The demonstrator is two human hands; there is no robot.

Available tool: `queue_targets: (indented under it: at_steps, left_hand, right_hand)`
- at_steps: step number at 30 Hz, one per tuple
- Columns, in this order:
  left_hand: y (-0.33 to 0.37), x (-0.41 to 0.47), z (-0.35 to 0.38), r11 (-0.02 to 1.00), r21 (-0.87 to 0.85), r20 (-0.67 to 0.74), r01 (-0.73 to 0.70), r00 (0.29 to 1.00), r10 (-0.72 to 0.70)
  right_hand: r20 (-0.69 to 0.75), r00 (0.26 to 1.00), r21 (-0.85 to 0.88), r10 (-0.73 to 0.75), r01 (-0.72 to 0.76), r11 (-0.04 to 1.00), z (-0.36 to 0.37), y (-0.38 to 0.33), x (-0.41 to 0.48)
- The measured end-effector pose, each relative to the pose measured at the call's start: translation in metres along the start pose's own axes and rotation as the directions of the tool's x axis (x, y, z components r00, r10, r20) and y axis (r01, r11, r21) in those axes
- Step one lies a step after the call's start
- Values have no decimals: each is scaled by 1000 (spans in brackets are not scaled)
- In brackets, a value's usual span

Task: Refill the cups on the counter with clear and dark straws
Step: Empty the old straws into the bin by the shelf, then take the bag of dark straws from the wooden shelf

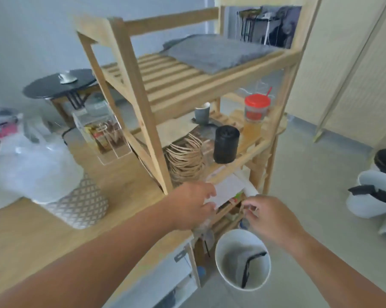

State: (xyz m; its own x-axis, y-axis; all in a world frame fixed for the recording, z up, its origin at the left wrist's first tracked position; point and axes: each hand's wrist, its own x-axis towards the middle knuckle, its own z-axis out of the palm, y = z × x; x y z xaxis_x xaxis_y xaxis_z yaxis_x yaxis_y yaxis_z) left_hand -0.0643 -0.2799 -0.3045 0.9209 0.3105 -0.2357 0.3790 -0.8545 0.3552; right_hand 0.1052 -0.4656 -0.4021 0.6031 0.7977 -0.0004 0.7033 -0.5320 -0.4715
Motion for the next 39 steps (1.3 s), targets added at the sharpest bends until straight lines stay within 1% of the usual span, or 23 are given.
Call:
queue_targets:
  at_steps: [3, 6, 11, 14, 17, 21, 23, 25, 26, 29, 31, 35, 37, 39]
  left_hand:
    - [-4, -42, -61, 1000, -14, -71, 2, 997, -3]
    - [0, -78, -117, 999, -11, -147, -51, 988, 49]
    - [2, -130, -204, 995, -8, -126, -104, 987, 103]
    - [-16, -156, -241, 994, -90, -188, -58, 981, 40]
    - [-53, -180, -267, 988, -150, -268, 32, 961, -72]
    - [-112, -216, -288, 984, -117, -322, 136, 932, -167]
    - [-139, -233, -294, 978, -110, -327, 177, 923, -204]
    - [-155, -238, -299, 979, -96, -338, 179, 919, -201]
    - [-156, -237, -302, 981, -105, -346, 161, 919, -188]
    - [-138, -219, -317, 987, -146, -381, 60, 918, -112]
    - [-116, -197, -332, 989, -145, -418, -6, 907, -56]
    - [-71, -152, -366, 988, -114, -483, -101, 875, 33]
    - [-48, -125, -378, 991, -67, -501, -117, 863, 68]
    - [-25, -94, -386, 991, -44, -487, -126, 869, 88]
  right_hand:
    - [-43, 991, 17, -124, 125, 992, -86, -85, -2]
    - [-72, 973, -3, -218, 218, 976, -151, -150, -8]
    - [-126, 968, -4, -219, 220, 975, -219, -228, -7]
    - [-129, 966, 35, -226, 232, 972, -230, -259, -7]
    - [-136, 953, 26, -271, 277, 961, -230, -297, -6]
    - [-152, 930, 22, -335, 342, 939, -222, -351, 2]
    - [-179, 924, -6, -338, 343, 939, -220, -370, 11]
    - [-251, 920, -14, -301, 307, 951, -224, -377, 24]
    - [-282, 924, 13, -258, 273, 962, -229, -376, 31]
    - [-314, 940, 61, -133, 160, 985, -249, -365, 49]
    - [-321, 943, 74, -86, 115, 991, -265, -352, 61]
    - [-310, 947, -23, -84, 81, 996, -296, -321, 85]
    - [-292, 953, -51, -77, 64, 997, -309, -301, 97]
    - [-266, 962, -70, -65, 47, 996, -321, -281, 112]
